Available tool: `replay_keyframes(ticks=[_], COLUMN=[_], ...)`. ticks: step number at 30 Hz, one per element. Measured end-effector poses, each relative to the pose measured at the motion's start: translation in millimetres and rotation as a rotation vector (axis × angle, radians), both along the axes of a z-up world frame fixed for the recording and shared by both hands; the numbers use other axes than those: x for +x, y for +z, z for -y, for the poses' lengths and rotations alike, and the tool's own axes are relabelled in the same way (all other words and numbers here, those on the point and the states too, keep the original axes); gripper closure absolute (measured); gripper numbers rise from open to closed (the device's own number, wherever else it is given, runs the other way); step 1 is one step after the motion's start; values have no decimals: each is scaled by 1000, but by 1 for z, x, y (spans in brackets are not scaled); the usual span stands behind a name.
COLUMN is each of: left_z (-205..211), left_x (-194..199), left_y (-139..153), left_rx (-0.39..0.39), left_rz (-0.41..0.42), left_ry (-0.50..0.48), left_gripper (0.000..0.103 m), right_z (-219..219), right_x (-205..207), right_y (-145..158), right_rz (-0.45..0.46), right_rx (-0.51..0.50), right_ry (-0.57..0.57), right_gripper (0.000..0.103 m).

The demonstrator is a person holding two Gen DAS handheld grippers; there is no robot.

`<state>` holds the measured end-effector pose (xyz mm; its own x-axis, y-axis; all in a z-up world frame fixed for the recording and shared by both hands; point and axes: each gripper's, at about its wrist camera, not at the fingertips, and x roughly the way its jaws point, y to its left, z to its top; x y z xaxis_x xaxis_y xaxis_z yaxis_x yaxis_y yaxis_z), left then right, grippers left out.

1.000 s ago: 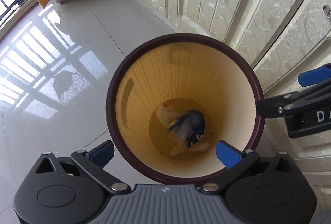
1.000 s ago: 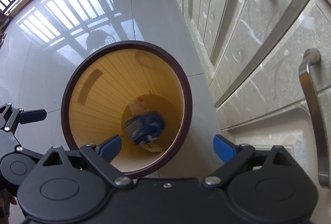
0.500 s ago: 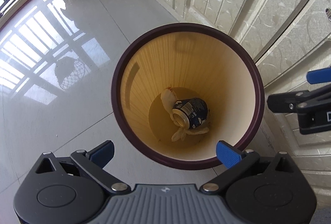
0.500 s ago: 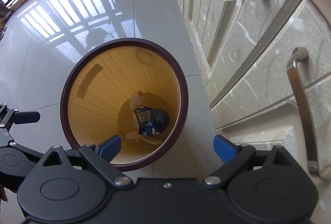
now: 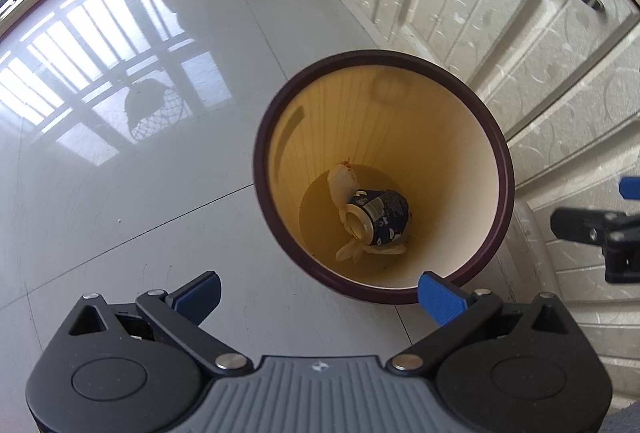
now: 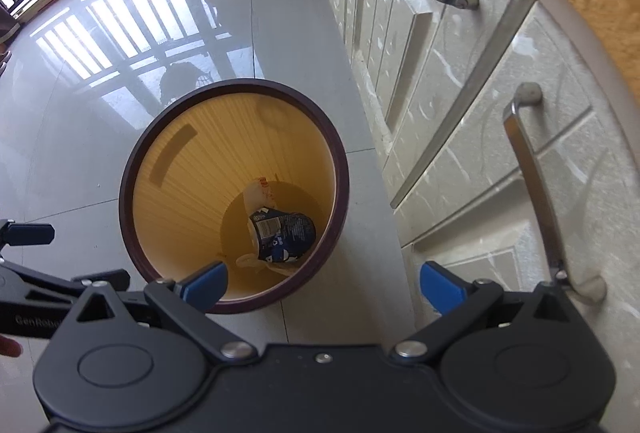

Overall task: Collect trash
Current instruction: 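Withdraw both open tools from the wastebasket back toward the bench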

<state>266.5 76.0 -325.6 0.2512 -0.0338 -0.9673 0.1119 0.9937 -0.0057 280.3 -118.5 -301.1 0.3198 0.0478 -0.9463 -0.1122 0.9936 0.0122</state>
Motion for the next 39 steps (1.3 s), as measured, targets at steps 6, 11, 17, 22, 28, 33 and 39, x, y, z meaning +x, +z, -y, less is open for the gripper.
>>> replay_keyframes(ticks=[6, 11, 17, 22, 28, 33, 39], left_z=[-9, -13, -19, -22, -27, -33, -36], left_x=[-9, -19, -32, -42, -54, -70, -88], left_y=[12, 23, 40, 56, 80, 101, 131], left_rx=[-12, -14, -26, -56, -48, -9, -8], left_rz=[15, 31, 65, 88, 151, 223, 309], left_ry=[55, 73, 105, 125, 135, 125, 119], left_gripper=[0, 0, 0, 0, 0, 0, 0], right_z=[-1, 0, -4, -2, -2, 1, -3], right_x=[-11, -20, -30, -38, -49, -60, -77], right_y=[9, 18, 31, 44, 62, 82, 111], right_rz=[15, 37, 61, 92, 149, 210, 280], right_rx=[10, 18, 24, 23, -8, -18, -8], right_ry=[8, -2, 6, -10, -6, -18, -7], right_gripper=[0, 0, 0, 0, 0, 0, 0])
